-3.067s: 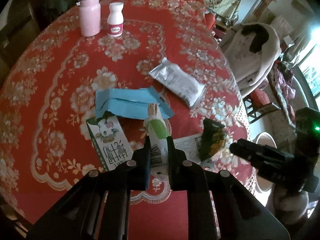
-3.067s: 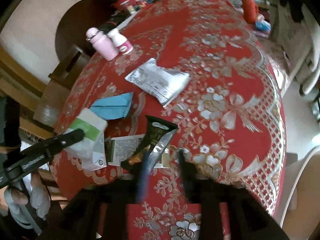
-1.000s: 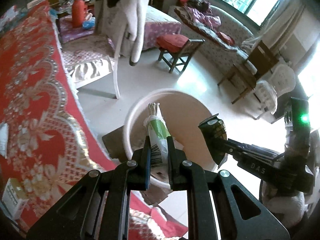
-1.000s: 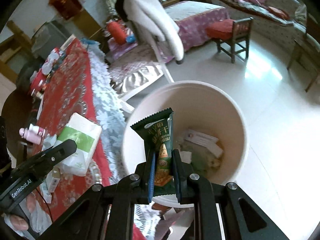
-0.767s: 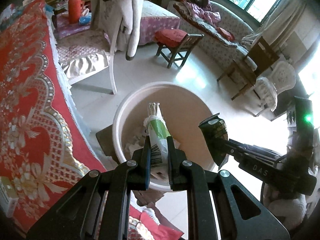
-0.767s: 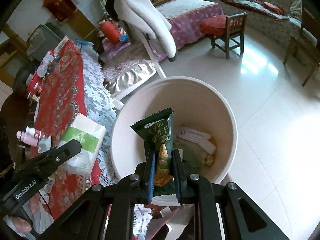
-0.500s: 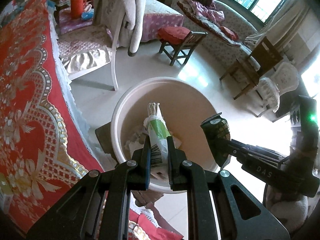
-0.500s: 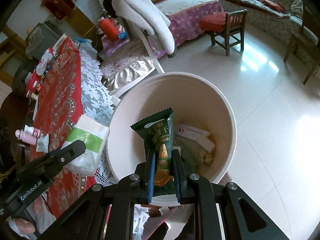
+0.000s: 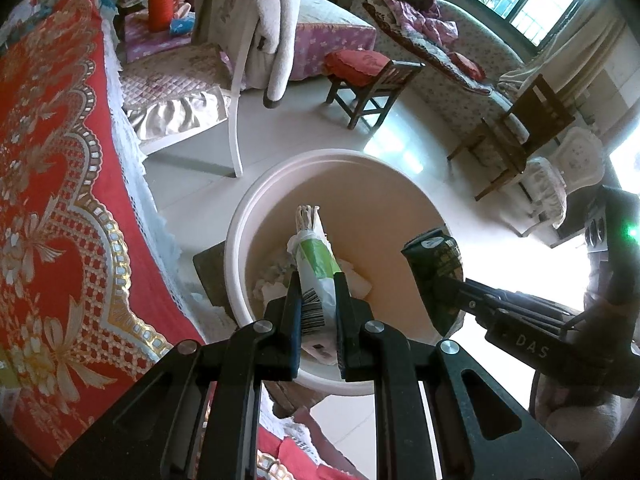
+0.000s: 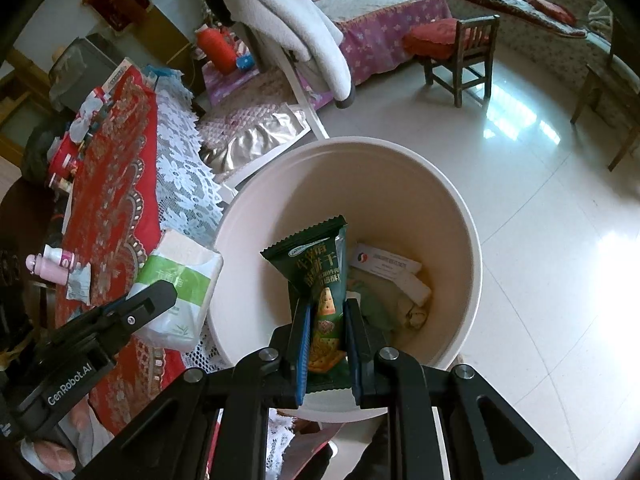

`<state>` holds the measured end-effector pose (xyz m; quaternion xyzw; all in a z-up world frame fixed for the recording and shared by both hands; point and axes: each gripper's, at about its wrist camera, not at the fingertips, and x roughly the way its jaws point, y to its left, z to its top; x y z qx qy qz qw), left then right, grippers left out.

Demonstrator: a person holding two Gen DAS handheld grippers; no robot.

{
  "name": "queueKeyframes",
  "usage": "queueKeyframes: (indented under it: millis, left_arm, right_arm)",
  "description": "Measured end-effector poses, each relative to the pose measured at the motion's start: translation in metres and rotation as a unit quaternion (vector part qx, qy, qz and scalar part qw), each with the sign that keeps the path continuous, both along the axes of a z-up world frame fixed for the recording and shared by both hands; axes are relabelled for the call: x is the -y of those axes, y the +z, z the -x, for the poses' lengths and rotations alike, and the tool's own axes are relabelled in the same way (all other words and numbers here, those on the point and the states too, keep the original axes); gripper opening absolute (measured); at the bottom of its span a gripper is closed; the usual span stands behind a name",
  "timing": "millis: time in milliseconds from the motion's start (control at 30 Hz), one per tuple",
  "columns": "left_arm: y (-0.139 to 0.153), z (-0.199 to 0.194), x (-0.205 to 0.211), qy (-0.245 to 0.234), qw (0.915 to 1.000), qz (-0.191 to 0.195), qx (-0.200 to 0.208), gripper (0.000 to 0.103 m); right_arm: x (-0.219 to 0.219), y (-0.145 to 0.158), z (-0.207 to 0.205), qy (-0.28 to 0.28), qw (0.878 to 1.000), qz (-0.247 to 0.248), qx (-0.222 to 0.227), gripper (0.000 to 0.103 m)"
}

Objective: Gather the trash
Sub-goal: 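Open both tools to drop the tube and wrapper into the bucket, then move both tools back from the bucket to the table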

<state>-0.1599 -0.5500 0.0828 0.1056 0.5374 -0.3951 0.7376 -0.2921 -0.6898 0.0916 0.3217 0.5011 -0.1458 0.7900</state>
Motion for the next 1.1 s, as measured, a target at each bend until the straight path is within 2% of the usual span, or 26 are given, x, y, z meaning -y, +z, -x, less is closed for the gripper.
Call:
queueKeyframes:
  millis: [267,300,333,400,433,500,533,733,1100]
  left_arm:
    - [-0.004,0.001,0.001,0.004,1.0000,0.002,-0.005,0.012]
    - [-0.005,0.000,0.001,0.006,1.0000,0.003,-0.007,0.012]
    - [-0.005,-0.001,0.001,0.007,0.9999,0.004,-0.009,0.012]
    - [-0.007,-0.002,0.000,0.007,0.9998,0.008,-0.015,0.017]
    - [-0.007,-0.004,-0.001,0.007,0.9998,0.010,-0.018,0.021]
    - [-0.008,-0.006,-0.002,0.009,0.9993,0.016,-0.032,0.041]
    - [-0.008,-0.007,-0.002,0.011,0.9991,0.019,-0.036,0.043]
    - [-0.006,-0.008,-0.008,0.020,0.9990,0.016,-0.038,0.044]
    - [0.013,-0.014,-0.036,0.054,0.9985,0.009,0.002,0.044]
  right_arm:
    - [0.004,-0.011,-0.005,-0.001,1.000,-0.010,-0.011,0.015]
    - [0.005,-0.012,-0.005,-0.001,1.000,-0.011,-0.014,0.020]
    - [0.005,-0.013,-0.005,-0.004,1.000,-0.011,-0.015,0.034]
    - [0.006,-0.014,-0.004,-0.009,1.000,-0.010,-0.014,0.042]
    - [0.006,-0.014,-0.004,-0.009,1.000,-0.009,-0.016,0.042]
    - [0.007,-0.015,-0.004,-0.008,1.000,-0.010,-0.019,0.042]
    - [0.007,-0.016,-0.003,-0.008,1.000,-0.011,-0.020,0.042]
    - [0.006,-0.013,-0.003,-0.007,1.000,-0.012,-0.019,0.042]
    - [-0.017,0.004,-0.022,0.018,1.000,0.005,-0.004,0.043]
